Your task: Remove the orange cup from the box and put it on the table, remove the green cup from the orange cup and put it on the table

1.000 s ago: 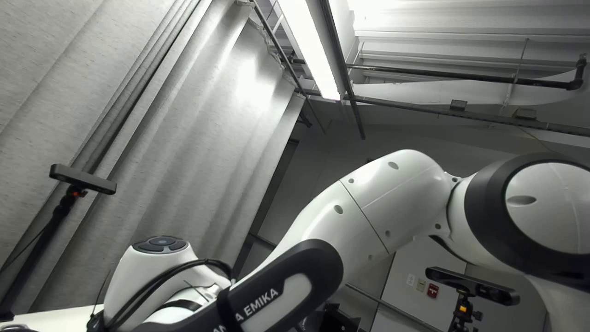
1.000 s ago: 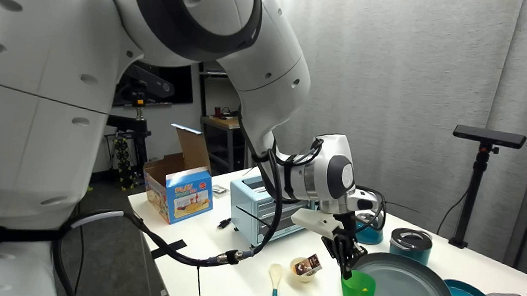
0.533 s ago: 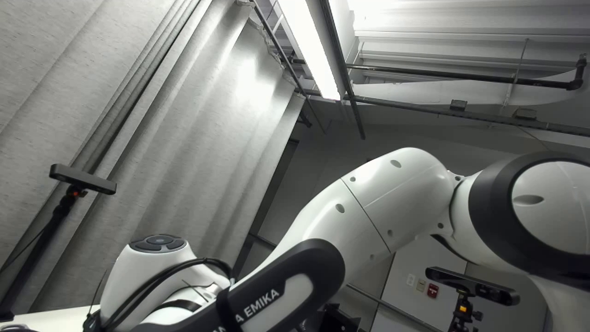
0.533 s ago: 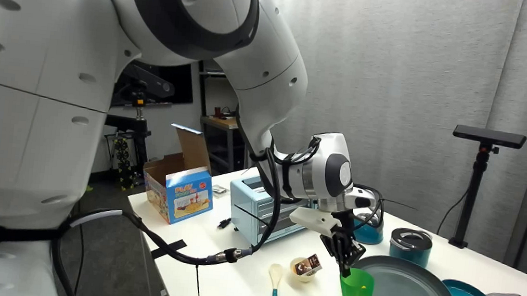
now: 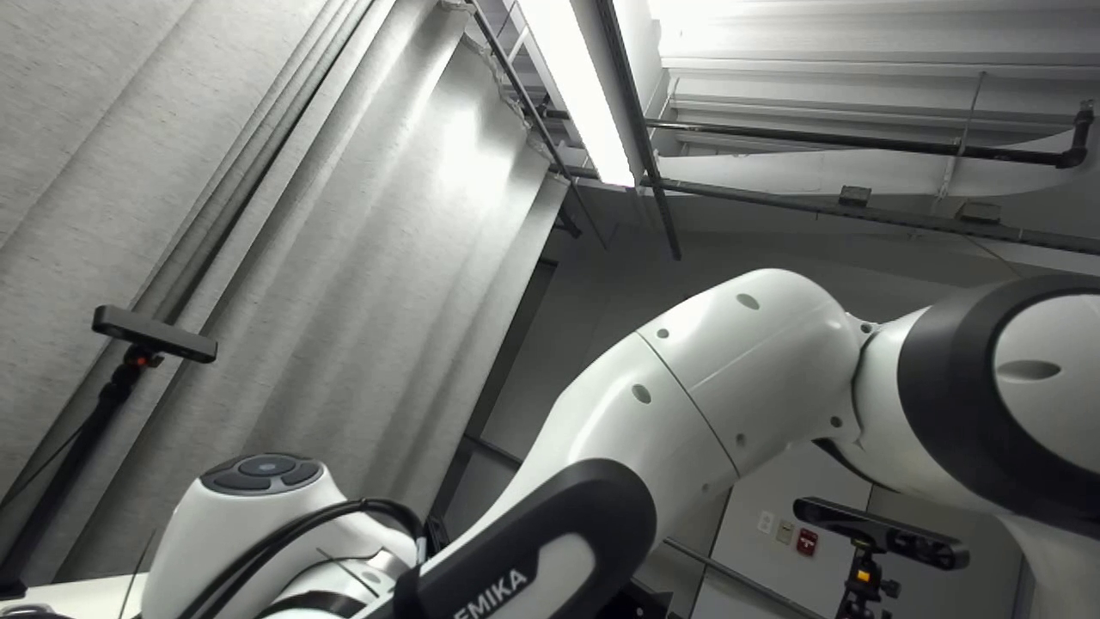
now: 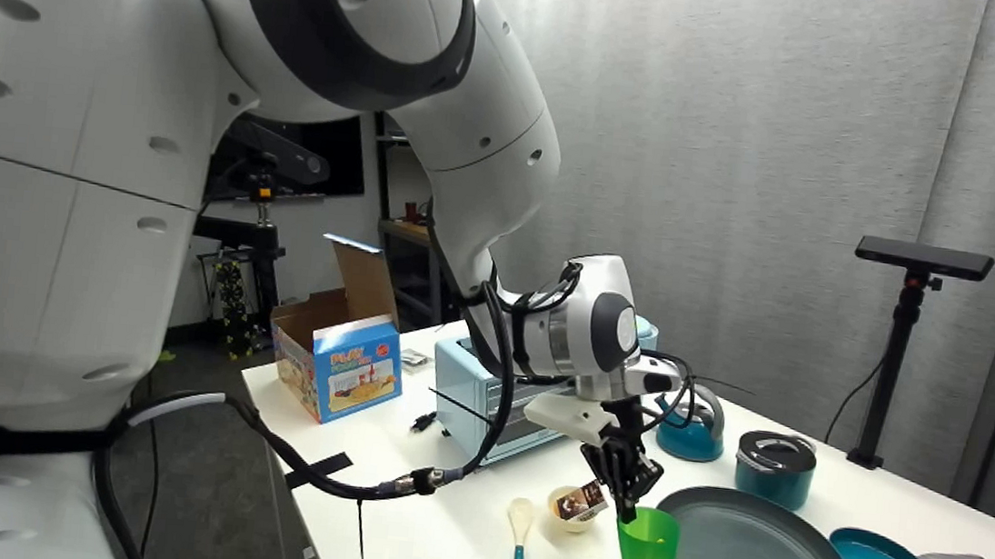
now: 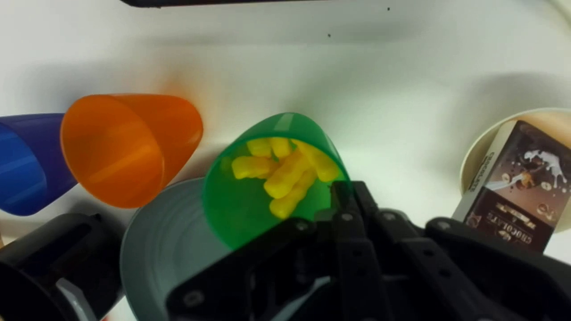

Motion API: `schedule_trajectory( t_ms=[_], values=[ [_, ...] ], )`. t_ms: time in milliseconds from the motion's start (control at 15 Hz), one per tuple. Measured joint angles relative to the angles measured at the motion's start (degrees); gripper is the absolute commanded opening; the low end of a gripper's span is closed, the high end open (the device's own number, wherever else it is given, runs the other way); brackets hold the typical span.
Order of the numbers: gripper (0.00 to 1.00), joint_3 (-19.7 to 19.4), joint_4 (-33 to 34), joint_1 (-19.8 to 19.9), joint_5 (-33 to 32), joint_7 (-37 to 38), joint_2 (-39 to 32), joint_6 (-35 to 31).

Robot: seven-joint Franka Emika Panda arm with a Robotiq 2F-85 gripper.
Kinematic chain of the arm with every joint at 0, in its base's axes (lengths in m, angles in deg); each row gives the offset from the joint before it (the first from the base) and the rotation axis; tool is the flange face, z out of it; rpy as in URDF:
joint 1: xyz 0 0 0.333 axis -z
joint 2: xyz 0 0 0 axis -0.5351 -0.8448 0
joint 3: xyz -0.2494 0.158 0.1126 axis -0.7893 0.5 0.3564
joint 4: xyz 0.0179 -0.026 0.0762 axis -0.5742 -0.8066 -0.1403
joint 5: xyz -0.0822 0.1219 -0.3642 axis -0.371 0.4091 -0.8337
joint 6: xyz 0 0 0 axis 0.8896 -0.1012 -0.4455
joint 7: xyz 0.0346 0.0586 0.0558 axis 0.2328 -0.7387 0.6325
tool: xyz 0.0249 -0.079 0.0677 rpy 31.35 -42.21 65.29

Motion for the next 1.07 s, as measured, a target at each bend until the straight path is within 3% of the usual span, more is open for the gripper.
schedule_trajectory(
  t_ms=[733,800,933,1067],
  values=[
    [0.01,-0.7,-0.6,-1.4,0.0,0.1,-0.7,0.0],
    [0.29,-0.8,-0.6,-1.4,0.0,0.1,-0.7,0.0],
    [0.36,-0.9,-0.6,-1.4,0.0,0.1,-0.7,0.0],
    [0.52,-1.0,-0.6,-1.4,0.0,0.1,-0.7,0.0]
  ],
)
